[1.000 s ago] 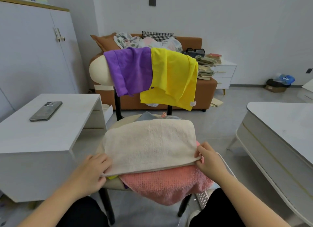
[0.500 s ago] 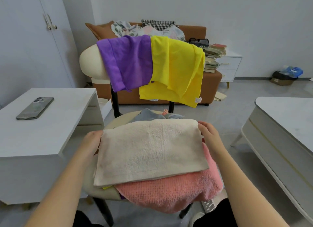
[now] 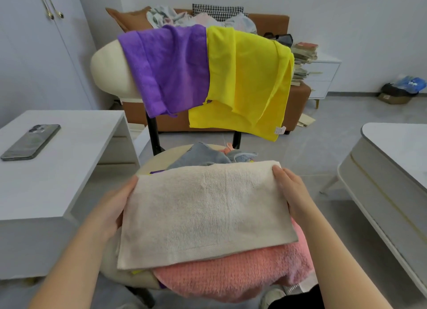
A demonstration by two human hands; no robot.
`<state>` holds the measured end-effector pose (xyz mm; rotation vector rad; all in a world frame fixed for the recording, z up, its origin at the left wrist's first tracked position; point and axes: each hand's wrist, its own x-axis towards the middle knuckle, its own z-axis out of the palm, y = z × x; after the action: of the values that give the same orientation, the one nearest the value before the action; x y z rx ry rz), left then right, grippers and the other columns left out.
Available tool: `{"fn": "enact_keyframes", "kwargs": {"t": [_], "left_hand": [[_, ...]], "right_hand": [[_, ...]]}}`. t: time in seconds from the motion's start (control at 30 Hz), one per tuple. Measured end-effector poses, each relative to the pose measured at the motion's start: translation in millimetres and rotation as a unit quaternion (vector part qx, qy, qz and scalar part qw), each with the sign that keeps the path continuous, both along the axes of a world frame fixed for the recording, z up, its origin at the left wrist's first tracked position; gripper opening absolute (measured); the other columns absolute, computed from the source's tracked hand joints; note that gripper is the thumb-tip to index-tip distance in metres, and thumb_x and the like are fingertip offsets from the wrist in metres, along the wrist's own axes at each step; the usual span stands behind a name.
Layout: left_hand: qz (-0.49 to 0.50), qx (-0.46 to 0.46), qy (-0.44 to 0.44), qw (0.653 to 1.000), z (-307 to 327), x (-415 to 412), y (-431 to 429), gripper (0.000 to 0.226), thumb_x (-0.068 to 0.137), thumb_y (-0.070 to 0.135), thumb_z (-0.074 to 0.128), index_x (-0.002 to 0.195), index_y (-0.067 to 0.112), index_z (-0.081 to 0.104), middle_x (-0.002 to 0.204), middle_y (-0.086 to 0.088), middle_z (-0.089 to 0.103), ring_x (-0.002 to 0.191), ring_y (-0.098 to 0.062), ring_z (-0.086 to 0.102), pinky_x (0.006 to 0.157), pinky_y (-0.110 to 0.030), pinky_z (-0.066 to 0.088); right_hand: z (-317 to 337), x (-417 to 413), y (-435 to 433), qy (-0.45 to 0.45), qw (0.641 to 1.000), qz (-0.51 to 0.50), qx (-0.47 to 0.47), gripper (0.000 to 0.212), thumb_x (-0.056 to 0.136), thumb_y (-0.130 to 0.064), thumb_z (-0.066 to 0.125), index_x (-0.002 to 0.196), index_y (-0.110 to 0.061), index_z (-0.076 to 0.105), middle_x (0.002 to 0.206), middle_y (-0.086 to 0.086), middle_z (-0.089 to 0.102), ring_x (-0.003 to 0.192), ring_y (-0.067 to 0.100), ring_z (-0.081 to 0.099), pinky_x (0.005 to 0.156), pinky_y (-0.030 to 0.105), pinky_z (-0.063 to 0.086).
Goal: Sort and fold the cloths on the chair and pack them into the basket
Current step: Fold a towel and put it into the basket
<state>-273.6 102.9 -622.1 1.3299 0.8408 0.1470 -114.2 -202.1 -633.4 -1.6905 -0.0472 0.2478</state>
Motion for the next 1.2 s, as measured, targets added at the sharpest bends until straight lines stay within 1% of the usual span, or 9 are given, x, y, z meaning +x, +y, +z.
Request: {"fn": "enact_keyframes", "kwargs": {"t": [0.1,0.2,0.33,0.43,0.53,0.7,0.83,0.97,1.2], "left_hand": [[0.079,0.14,-0.056,0.985,2.5,0.2,-9.6,0.026,0.097,0.035,0.048,0.091,0.016,0.064,0.095,-0.005,0.065,0.09,-0.022,0.06,0.073,-0.033,0.045],[0.142,0.305,-0.073,0.939,4.9,-1.0,-14.7,0.031,0.099,0.035,0.041,0.09,0.009,0.057,0.081,-0.003,0.057,0.075,-0.017,0.053,0.062,-0.03,0.038],[0.19,0.385,-0.134,0.893,8.9,1.1,-21.3,0.024,0.101,0.026,0.04,0.088,0.009,0.05,0.072,0.002,0.05,0.066,-0.006,0.045,0.061,-0.023,0.035],[0.176,0.363,-0.153,0.902,13.0,3.6,-21.2,0.025,0.1,0.025,0.042,0.083,0.01,0.051,0.072,0.002,0.051,0.067,-0.005,0.046,0.062,-0.021,0.035],[0.138,0.325,-0.151,0.923,15.2,5.2,-18.7,0.024,0.097,0.029,0.047,0.078,0.016,0.054,0.076,0.002,0.055,0.07,-0.01,0.05,0.063,-0.024,0.038],[0.183,0.38,-0.161,0.892,15.8,-0.8,-19.6,0.02,0.098,0.023,0.046,0.082,0.012,0.052,0.073,0.003,0.053,0.068,-0.007,0.048,0.06,-0.023,0.037],[0.143,0.296,-0.158,0.931,9.8,-2.4,-18.6,0.021,0.096,0.029,0.049,0.082,0.016,0.057,0.078,0.002,0.058,0.073,-0.014,0.052,0.063,-0.026,0.039],[0.081,0.251,-0.112,0.958,5.8,-10.8,-18.7,0.028,0.096,0.032,0.049,0.077,0.013,0.057,0.074,-0.003,0.056,0.069,-0.018,0.05,0.059,-0.03,0.036],[0.116,0.405,-0.119,0.899,4.2,-11.4,-26.6,0.031,0.1,0.028,0.039,0.078,0.007,0.046,0.068,-0.007,0.049,0.062,-0.02,0.045,0.055,-0.033,0.032]], "right_hand": [[-1.2,-2.4,1.2,-0.053,0.998,-0.031,-0.011,0.03,0.098,-0.035,0.048,0.075,-0.016,0.054,0.071,-0.003,0.046,0.067,0.011,0.041,0.061,0.027,0.034],[-1.3,-4.5,-0.1,-0.112,0.991,-0.066,-0.031,0.027,0.099,-0.031,0.045,0.084,-0.011,0.055,0.075,-0.003,0.05,0.069,0.01,0.045,0.063,0.028,0.038],[3.6,-10.9,1.0,-0.174,0.979,-0.104,-0.024,0.022,0.1,-0.024,0.043,0.088,-0.009,0.053,0.078,-0.002,0.051,0.07,0.008,0.046,0.064,0.027,0.037],[7.0,-14.1,3.2,-0.181,0.979,-0.094,-0.031,0.026,0.101,-0.025,0.041,0.082,-0.011,0.051,0.076,-0.001,0.049,0.068,0.01,0.044,0.061,0.026,0.037],[5.4,-14.1,4.1,-0.175,0.981,-0.076,-0.042,0.037,0.101,-0.028,0.041,0.078,-0.001,0.048,0.072,0.002,0.044,0.066,0.012,0.039,0.06,0.031,0.035],[15.5,-17.1,2.0,-0.217,0.968,-0.106,-0.064,0.034,0.101,-0.022,0.041,0.074,-0.001,0.044,0.067,0.001,0.039,0.062,0.012,0.035,0.057,0.031,0.03],[19.4,-23.4,0.1,-0.208,0.968,-0.113,-0.081,0.034,0.101,-0.023,0.041,0.07,-0.01,0.041,0.066,0.0,0.039,0.061,0.011,0.035,0.055,0.028,0.029],[11.0,-25.4,-6.3,-0.153,0.982,-0.093,-0.067,0.038,0.101,-0.028,0.041,0.08,0.002,0.051,0.072,0.005,0.045,0.066,0.014,0.041,0.06,0.031,0.033],[11.2,-29.1,-1.1,-0.18,0.969,-0.122,-0.118,0.035,0.102,-0.027,0.035,0.075,-0.006,0.041,0.068,0.004,0.041,0.062,0.014,0.036,0.055,0.031,0.03]]}}
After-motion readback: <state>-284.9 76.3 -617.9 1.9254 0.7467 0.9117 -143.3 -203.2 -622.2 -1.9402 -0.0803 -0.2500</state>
